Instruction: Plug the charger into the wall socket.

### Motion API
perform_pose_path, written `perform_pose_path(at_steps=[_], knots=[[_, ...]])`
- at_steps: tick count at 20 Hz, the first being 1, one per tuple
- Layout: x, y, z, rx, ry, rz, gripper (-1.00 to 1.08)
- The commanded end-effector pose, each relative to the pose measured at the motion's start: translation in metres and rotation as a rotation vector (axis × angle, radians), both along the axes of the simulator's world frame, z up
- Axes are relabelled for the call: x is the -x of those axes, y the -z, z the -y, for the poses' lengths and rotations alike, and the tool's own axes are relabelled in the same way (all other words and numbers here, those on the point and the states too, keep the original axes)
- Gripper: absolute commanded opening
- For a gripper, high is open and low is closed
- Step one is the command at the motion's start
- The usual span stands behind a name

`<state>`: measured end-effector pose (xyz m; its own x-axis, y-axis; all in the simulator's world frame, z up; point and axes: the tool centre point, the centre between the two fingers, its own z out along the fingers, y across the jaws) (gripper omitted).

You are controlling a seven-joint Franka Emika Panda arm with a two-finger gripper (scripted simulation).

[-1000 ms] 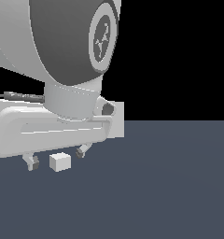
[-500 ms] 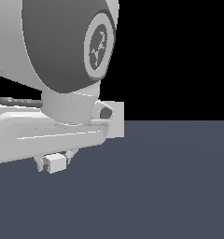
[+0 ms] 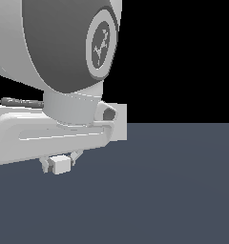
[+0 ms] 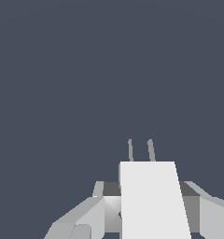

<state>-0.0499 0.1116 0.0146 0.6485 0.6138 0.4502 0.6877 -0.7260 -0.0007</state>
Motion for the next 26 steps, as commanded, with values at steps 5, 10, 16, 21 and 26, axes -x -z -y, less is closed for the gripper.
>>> perform_pose_path(at_steps=[5, 10, 16, 21, 26], knots=[[-0.006, -0.014, 0.016, -0.001, 0.102, 0.002, -1.0], [-0.012, -0.034, 0.039, -0.003, 0.25, 0.004, -1.0], [-0.013, -0.061, 0.073, -0.006, 0.455, 0.006, -1.0], [-0.01, -0.077, 0.091, -0.006, 0.569, 0.005, -1.0], [-0.008, -0.084, 0.101, -0.004, 0.629, 0.003, -1.0]])
